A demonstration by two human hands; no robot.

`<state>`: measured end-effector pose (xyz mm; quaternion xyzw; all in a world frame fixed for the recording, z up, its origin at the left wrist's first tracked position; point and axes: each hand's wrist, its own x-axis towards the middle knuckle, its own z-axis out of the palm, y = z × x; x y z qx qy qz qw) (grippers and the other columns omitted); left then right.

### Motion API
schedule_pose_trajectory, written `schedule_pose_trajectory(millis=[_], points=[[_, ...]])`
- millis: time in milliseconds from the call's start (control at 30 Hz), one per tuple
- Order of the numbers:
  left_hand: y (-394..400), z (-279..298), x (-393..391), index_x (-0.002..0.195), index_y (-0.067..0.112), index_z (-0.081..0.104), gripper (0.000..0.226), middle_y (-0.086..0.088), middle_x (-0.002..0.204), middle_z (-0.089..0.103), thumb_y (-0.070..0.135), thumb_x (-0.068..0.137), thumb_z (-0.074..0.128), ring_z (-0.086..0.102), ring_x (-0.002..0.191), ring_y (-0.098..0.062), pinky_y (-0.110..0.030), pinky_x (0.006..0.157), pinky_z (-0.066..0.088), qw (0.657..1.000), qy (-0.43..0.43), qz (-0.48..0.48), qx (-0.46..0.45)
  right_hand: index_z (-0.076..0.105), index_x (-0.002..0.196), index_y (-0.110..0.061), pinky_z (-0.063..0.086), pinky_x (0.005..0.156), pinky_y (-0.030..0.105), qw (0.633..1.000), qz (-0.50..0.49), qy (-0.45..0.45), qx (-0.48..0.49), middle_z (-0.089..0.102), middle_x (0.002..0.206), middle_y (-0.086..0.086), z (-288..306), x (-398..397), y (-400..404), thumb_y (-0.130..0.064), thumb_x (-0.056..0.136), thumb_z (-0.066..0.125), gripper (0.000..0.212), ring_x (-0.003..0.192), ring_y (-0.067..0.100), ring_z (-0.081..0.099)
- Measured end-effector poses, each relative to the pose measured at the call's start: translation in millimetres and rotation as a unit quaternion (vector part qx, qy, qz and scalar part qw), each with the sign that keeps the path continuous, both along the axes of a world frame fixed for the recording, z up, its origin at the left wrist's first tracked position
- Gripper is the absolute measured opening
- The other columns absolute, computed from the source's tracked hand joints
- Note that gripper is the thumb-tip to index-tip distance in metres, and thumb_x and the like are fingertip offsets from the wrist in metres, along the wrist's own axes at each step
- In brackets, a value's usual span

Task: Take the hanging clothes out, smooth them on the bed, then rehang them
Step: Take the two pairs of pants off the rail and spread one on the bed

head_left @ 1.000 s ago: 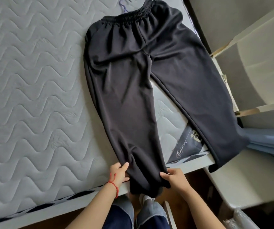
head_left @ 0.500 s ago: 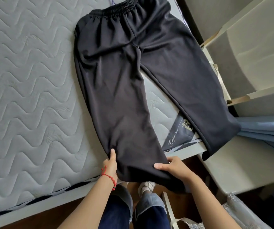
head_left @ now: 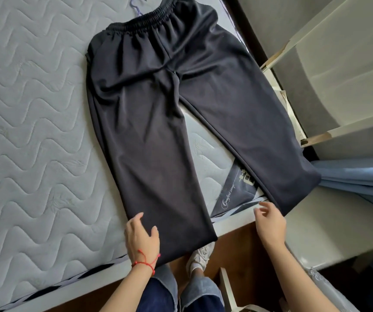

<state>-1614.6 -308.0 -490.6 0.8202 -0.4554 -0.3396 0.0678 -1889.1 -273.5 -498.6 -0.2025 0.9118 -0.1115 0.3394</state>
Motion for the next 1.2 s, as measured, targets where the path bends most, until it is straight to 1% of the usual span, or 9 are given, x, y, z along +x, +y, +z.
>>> schedule_pose_trajectory(millis=[167, 300, 467, 633, 733, 833, 967, 1100, 1200], points=[[-39.7, 0.0, -53.3, 0.125, 0.013, 0.052, 0.047, -0.009, 0.139, 0.044, 0.014, 0.08, 0.063, 0.041, 0.128, -0.03, -0.042, 0.097, 0.041, 0.973, -0.015, -0.225, -0.046, 0.047, 0.125, -0.008, 0.043, 0.088, 0.042, 0.988, 0.102, 0.098, 0.061, 0.048, 0.121, 0.018, -14.1, -30.1, -27.5, -0.021, 0.089, 0.052, 0.038, 0.111, 0.037, 0.048], [-78.7, -17.4, -81.7, 0.142, 0.023, 0.027, 0.056, 0.001, 0.156, 0.013, 0.028, 0.09, 0.049, 0.012, 0.144, -0.019, -0.039, 0.112, 0.024, 0.941, -0.057, -0.332, 0.014, 0.042, 0.096, -0.008, 0.04, 0.073, 0.037, 0.95, 0.237, 0.164, 0.12, 0.054, 0.104, 0.015, -26.4, -43.2, -46.1, -0.025, 0.087, 0.055, 0.023, 0.097, 0.036, 0.054], [-101.2, -35.2, -84.5, 0.145, 0.025, 0.015, 0.06, 0.004, 0.158, 0.002, 0.029, 0.092, 0.044, 0.004, 0.146, -0.017, -0.039, 0.116, 0.018, 0.908, -0.096, -0.404, 0.057, 0.029, 0.083, -0.012, 0.032, 0.063, 0.032, 0.932, 0.319, 0.115, 0.13, 0.06, 0.099, 0.014, -26.0, -52.2, -56.9, -0.014, 0.088, 0.045, 0.017, 0.091, 0.036, 0.059], [-104.0, -39.1, -71.3, 0.145, 0.026, 0.019, 0.056, 0.006, 0.157, 0.007, 0.026, 0.093, 0.042, 0.006, 0.146, -0.015, -0.037, 0.115, 0.02, 0.906, -0.06, -0.417, 0.041, 0.03, 0.079, -0.02, 0.033, 0.066, 0.031, 0.898, 0.401, -0.064, 0.169, 0.058, 0.099, 0.014, -11.3, -9.9, -47.3, -0.02, 0.079, 0.049, 0.02, 0.099, 0.037, 0.057], [-108.3, -37.3, -62.3, 0.143, 0.022, 0.028, 0.052, 0.005, 0.156, 0.016, 0.026, 0.094, 0.043, 0.011, 0.145, -0.015, -0.038, 0.115, 0.02, 0.911, -0.022, -0.41, 0.022, 0.037, 0.086, -0.021, 0.035, 0.069, 0.031, 0.875, 0.43, -0.117, 0.189, 0.06, 0.103, 0.008, -8.1, 21.7, -44.2, -0.038, 0.084, 0.051, 0.022, 0.101, 0.031, 0.057], [-128.5, -36.2, -48.2, 0.14, 0.018, 0.036, 0.05, 0.001, 0.153, 0.027, 0.025, 0.092, 0.048, 0.019, 0.144, -0.019, -0.042, 0.113, 0.024, 0.924, -0.02, -0.383, -0.002, 0.046, 0.077, -0.023, 0.037, 0.067, 0.03, 0.916, 0.383, -0.031, 0.115, 0.065, 0.091, 0.0, 1.3, 32.1, -68.0, -0.056, 0.087, 0.042, 0.034, 0.092, 0.024, 0.061], [-184.2, -42.8, -20.3, 0.13, 0.012, 0.05, 0.046, -0.009, 0.144, 0.043, 0.025, 0.086, 0.055, 0.037, 0.135, -0.03, -0.052, 0.101, 0.038, 0.933, -0.065, -0.346, -0.073, 0.052, 0.081, -0.016, 0.036, 0.066, 0.031, 0.948, 0.304, 0.081, -0.046, 0.06, 0.088, -0.001, -1.9, 28.8, -135.9, -0.042, 0.091, 0.045, 0.029, 0.092, 0.022, 0.056], [-263.7, -47.8, 4.3, 0.126, 0.009, 0.053, 0.046, -0.014, 0.141, 0.047, 0.019, 0.082, 0.063, 0.042, 0.131, -0.036, -0.056, 0.096, 0.041, 0.939, -0.097, -0.303, -0.133, 0.06, 0.112, -0.014, 0.043, 0.087, 0.036, 0.92, 0.352, 0.111, -0.13, 0.061, 0.121, 0.003, -26.2, 24.8, -222.3, -0.044, 0.086, 0.036, 0.046, 0.116, 0.026, 0.054], [-329.6, -50.3, 20.6, 0.127, 0.008, 0.052, 0.045, -0.015, 0.142, 0.045, 0.019, 0.085, 0.059, 0.04, 0.132, -0.037, -0.056, 0.097, 0.039, 0.937, -0.115, -0.279, -0.178, 0.05, 0.13, -0.015, 0.034, 0.106, 0.04, 0.902, 0.383, 0.148, -0.133, 0.044, 0.144, 0.004, -47.1, 27.4, -281.0, -0.047, 0.084, 0.031, 0.059, 0.137, 0.024, 0.036]])
